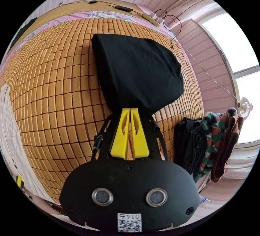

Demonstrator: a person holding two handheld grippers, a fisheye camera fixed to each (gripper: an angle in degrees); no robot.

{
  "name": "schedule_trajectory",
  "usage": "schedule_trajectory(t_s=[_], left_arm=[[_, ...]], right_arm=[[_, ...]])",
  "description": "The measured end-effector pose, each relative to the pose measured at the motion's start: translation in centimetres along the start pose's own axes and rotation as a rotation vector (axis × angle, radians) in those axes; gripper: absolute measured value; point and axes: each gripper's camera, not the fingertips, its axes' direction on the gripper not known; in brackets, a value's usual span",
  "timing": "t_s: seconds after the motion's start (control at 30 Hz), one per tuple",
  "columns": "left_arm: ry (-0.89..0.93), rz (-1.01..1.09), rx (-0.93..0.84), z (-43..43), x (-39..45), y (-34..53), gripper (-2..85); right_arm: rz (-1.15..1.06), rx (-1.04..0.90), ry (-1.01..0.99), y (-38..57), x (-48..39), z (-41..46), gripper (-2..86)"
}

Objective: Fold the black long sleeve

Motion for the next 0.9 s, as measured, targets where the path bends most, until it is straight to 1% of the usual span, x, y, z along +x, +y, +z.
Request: schedule_trajectory(t_s=[0.03, 0.1, 0.13, 0.2, 0.23, 0.27, 0.3, 0.33, 0.4, 0.43, 0.47, 0.5, 0.53, 0.57, 0.6, 0.67, 0.73, 0.8, 0.83, 0.9], left_arm=[[0.000, 0.001, -0.001, 0.0, 0.0, 0.0, -0.5], [0.005, 0.003, 0.004, -0.2, -0.1, 0.1, -0.6], [0.007, 0.002, 0.007, -0.2, -0.1, 0.1, -0.6], [0.030, -0.010, 0.017, -0.8, -0.2, 0.2, -0.7], [0.046, -0.006, 0.024, -1.1, -0.1, 0.3, -0.7], [0.085, 0.005, 0.058, -2.3, 0.0, 0.3, -0.7], [0.113, 0.014, 0.105, -4.1, -0.1, 0.5, -0.6], [0.123, 0.019, 0.133, -5.2, -0.2, 0.6, -0.6], [0.143, -0.012, 0.301, -10.6, -2.5, 1.2, -0.4], [0.131, -0.047, 0.363, -12.3, -3.6, 1.5, -0.3], [0.064, -0.138, 0.479, -15.7, -6.5, 1.9, 0.1], [-0.048, -0.257, 0.579, -19.0, -10.1, 2.3, 0.7], [-0.112, -0.323, 0.616, -20.6, -12.0, 2.6, 1.6], [-0.216, -0.473, 0.653, -23.1, -15.7, 3.2, 3.6], [-0.261, -0.635, 0.674, -25.0, -18.8, 4.5, 4.6], [-0.212, -0.694, 0.734, -26.5, -20.8, 6.4, 5.4], [-0.217, -0.640, 0.698, -26.0, -20.1, 7.4, 5.4], [-0.196, -0.479, 0.520, -22.0, -17.5, 7.4, 6.3], [-0.173, -0.429, 0.466, -20.6, -16.7, 7.4, 6.9], [-0.130, -0.221, 0.273, -15.0, -12.4, 7.2, 9.0]], right_arm=[[0.014, -0.006, -0.021, 0.1, 0.7, 0.0, -0.9], [0.006, 0.066, -0.210, 2.5, 2.0, -1.4, -0.8], [-0.021, 0.090, -0.262, 3.4, 1.8, -1.8, -0.7], [-0.178, 0.137, -0.413, 8.5, -1.3, -3.7, -0.3], [-0.223, 0.140, -0.447, 10.1, -2.4, -4.1, 0.0], [-0.308, 0.130, -0.520, 13.1, -4.7, -4.7, 0.6], [-0.375, 0.121, -0.592, 15.9, -6.8, -5.3, 3.4], [-0.397, 0.117, -0.633, 17.1, -7.7, -5.6, 4.8], [-0.420, 0.076, -0.794, 20.5, -10.4, -6.2, 12.3], [-0.422, 0.055, -0.834, 20.9, -11.0, -6.2, 13.4], [-0.434, 0.009, -0.894, 21.5, -12.0, -6.1, 14.6], [-0.421, -0.016, -0.913, 21.8, -12.7, -6.0, 15.0], [-0.403, -0.010, -0.912, 21.9, -12.8, -6.1, 14.9], [-0.374, -0.009, -0.893, 22.0, -12.9, -6.2, 14.6], [-0.348, -0.014, -0.863, 21.9, -13.1, -6.2, 13.7], [-0.317, -0.020, -0.829, 22.0, -13.2, -6.2, 11.6], [-0.279, -0.025, -0.807, 22.1, -13.2, -5.9, 9.5], [-0.232, -0.010, -0.803, 22.5, -13.0, -5.8, 7.9], [-0.226, -0.013, -0.802, 22.5, -13.0, -5.8, 7.8], [-0.226, -0.033, -0.789, 22.3, -13.2, -6.0, 7.6]])
